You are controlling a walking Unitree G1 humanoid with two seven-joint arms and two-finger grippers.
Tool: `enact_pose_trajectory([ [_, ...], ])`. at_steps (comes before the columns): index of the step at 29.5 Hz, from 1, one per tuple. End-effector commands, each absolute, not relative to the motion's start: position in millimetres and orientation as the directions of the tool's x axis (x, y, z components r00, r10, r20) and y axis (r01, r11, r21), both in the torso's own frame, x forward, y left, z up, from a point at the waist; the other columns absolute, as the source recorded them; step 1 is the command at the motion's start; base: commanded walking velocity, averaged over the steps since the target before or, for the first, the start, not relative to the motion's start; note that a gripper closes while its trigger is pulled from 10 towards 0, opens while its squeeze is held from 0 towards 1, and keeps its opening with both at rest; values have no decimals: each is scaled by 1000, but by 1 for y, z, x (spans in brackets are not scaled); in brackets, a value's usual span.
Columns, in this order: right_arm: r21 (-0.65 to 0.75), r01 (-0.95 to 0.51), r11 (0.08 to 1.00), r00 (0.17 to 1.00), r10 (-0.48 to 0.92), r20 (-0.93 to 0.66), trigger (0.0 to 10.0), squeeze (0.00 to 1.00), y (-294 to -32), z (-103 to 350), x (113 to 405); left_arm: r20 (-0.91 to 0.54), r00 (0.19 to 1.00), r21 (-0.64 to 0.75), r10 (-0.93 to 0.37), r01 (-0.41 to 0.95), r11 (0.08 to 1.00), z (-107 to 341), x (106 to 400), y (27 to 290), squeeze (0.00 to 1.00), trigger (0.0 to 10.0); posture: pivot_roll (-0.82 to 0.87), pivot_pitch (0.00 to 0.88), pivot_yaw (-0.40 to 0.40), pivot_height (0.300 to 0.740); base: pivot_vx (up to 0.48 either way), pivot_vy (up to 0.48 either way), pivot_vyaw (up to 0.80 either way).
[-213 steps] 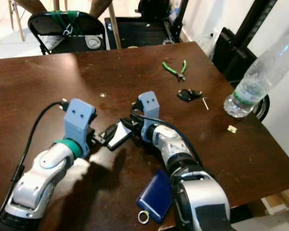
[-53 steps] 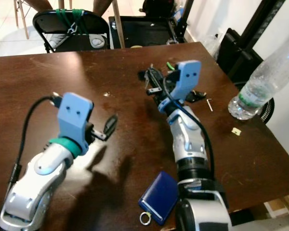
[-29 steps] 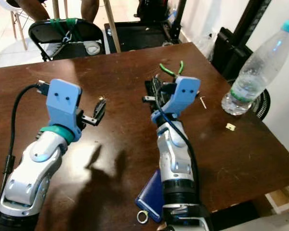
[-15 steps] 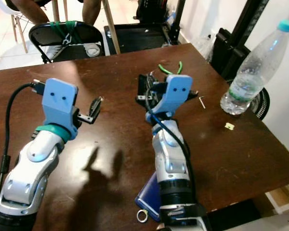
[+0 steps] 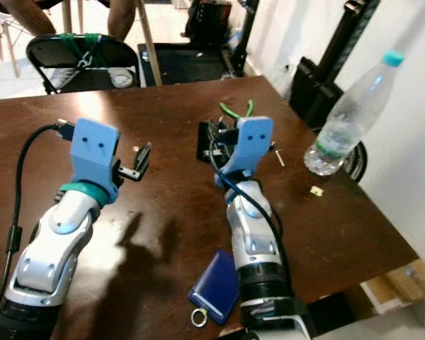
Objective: Hang keys on a hook
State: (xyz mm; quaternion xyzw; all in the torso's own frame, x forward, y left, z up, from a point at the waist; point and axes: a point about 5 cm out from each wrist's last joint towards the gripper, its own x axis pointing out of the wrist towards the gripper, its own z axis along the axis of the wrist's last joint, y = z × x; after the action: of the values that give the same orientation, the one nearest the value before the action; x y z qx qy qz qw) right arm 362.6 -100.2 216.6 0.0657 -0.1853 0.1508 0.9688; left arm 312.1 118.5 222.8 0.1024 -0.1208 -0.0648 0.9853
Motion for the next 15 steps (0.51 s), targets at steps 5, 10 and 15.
enact_pose_trajectory([
  [5,49,-331,942,877,288,384,10000,0,-94,220,365,218,965,222,-145,96,970,217,309,122,0,10000,-131,75,-62,740,0,0,0],
  [10,51,-351,935,867,304,396,0,0,-91,220,364,225,965,217,-132,82,973,216,310,123,0,10000,-130,76,-63,740,0,0,0],
  [15,64,-363,930,858,306,413,0,0,-90,221,364,228,966,207,-118,70,976,215,309,124,0,10000,-123,85,-56,740,0,0,0],
])
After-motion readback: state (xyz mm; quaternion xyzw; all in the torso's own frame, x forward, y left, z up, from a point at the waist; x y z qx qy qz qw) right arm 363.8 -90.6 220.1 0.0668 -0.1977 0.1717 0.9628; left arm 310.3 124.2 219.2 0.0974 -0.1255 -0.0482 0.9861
